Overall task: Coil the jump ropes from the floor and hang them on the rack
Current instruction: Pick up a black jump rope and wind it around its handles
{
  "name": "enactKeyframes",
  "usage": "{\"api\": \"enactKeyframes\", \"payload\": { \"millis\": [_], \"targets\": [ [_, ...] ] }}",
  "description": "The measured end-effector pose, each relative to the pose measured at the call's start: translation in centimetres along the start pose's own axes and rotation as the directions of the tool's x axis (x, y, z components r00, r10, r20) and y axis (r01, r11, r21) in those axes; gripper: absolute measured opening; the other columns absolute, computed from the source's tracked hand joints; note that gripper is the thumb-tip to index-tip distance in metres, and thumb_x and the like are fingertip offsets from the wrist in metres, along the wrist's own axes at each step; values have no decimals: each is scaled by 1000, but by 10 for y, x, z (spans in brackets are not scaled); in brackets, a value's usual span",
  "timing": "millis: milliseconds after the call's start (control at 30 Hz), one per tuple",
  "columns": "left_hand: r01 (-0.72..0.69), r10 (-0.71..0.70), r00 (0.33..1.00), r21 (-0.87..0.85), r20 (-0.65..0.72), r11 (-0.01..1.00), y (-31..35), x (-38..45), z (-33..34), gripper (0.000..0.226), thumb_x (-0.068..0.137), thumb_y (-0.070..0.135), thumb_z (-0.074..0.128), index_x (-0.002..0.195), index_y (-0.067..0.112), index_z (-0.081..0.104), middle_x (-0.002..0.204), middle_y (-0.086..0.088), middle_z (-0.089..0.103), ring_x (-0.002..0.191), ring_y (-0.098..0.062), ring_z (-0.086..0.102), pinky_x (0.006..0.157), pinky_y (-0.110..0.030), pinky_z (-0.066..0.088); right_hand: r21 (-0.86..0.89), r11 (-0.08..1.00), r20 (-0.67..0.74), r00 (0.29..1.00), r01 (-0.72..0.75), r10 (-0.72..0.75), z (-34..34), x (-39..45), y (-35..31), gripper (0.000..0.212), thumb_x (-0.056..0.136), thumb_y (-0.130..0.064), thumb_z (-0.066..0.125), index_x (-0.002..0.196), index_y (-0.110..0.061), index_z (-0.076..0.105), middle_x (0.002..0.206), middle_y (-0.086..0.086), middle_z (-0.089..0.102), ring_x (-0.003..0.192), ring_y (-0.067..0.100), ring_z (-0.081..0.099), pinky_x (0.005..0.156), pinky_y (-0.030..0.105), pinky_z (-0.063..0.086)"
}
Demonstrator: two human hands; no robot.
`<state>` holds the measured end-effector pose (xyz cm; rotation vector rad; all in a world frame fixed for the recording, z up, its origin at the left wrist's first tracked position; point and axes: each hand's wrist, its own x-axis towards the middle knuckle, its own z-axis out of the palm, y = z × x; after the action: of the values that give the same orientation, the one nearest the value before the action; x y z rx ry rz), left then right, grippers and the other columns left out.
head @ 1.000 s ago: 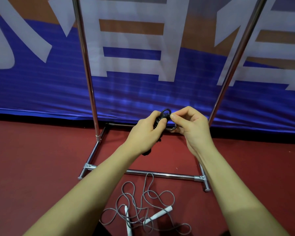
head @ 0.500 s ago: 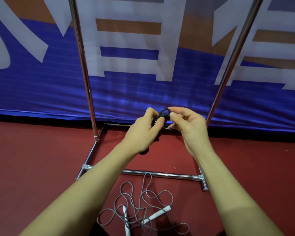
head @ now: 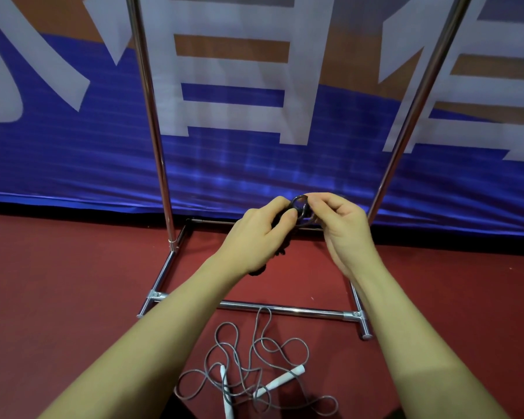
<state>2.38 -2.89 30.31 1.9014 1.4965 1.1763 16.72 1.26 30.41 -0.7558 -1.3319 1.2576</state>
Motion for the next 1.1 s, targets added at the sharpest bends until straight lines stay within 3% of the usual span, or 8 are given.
{"api": "enactKeyframes", "payload": {
  "millis": [133, 333, 433, 567, 700, 900, 1000, 1100],
  "targets": [
    [0, 0, 1000, 34, 9, 999, 1, -2, -1, 18, 89, 46, 37, 77, 35, 44, 56, 7, 61, 54, -11, 61, 69, -44, 52, 140, 988, 77, 995, -72, 62, -2, 2, 0, 12, 77, -19, 61, 80, -8, 64, 71, 0, 68, 71, 13, 59, 79, 32, 44],
    [18, -20, 1000, 100, 23, 995, 9, -1, 6, 21, 92, 45, 29, 86, 29, 42, 63, 4, 63, 66, -18, 61, 73, -41, 49, 277, 958, 84, 995, -71, 50, 2, 2, 1, 16, 82, -4, 60, 73, -9, 48, 65, 1, 57, 62, 12, 53, 67, 26, 45],
    [14, -13, 1000, 82, -20, 997, 9, 0, 7, 28, 90, 48, 24, 84, 29, 44, 64, 1, 64, 65, -20, 60, 71, -41, 48, 213, 977, 30, 1000, 4, -11, 2, 5, 4, 11, 78, -13, 61, 72, -13, 52, 72, 5, 56, 70, 18, 51, 73, 32, 43],
    [23, -21, 999, 55, -39, 998, 12, -1, 8, 30, 84, 64, 25, 74, 45, 45, 63, 3, 65, 66, -16, 62, 74, -41, 50, 92, 992, -34, 996, 82, -79, 0, 7, 7, 18, 77, -14, 63, 65, -24, 55, 69, -2, 53, 72, 18, 49, 74, 33, 42],
    [101, -105, 994, -84, -45, 991, 15, 3, 11, 37, 78, 66, 31, 72, 35, 50, 56, 5, 58, 63, -26, 60, 75, -51, 52, 1, 989, -66, 987, 145, -145, -1, 8, 6, 22, 77, -14, 65, 63, -30, 59, 72, -5, 49, 78, 26, 46, 76, 41, 41],
    [141, -159, 986, -262, -49, 955, 16, 4, 12, 50, 81, 60, 37, 75, 12, 48, 57, 2, 48, 57, -21, 45, 63, -52, 46, 70, 988, -71, 988, 139, -135, 6, 7, 2, 22, 75, -12, 66, 61, -29, 63, 72, -10, 52, 78, 21, 47, 76, 30, 42],
    [154, -163, 987, -360, 5, 920, 16, 3, 13, 37, 98, 44, 40, 73, 24, 59, 57, 14, 54, 54, -7, 47, 58, -35, 40, 60, 987, -56, 988, 149, -146, 4, 7, 2, 20, 76, -13, 65, 63, -29, 65, 76, -8, 52, 78, 19, 47, 77, 29, 41],
    [201, -188, 979, -466, 75, 861, 21, 3, 13, 31, 102, 35, 38, 90, 26, 65, 61, 16, 61, 57, 0, 54, 62, -27, 42, 81, 986, -43, 989, 145, -142, 3, 8, 2, 18, 77, -13, 65, 66, -28, 66, 78, -1, 53, 80, 23, 48, 80, 34, 40]
  ]
}}
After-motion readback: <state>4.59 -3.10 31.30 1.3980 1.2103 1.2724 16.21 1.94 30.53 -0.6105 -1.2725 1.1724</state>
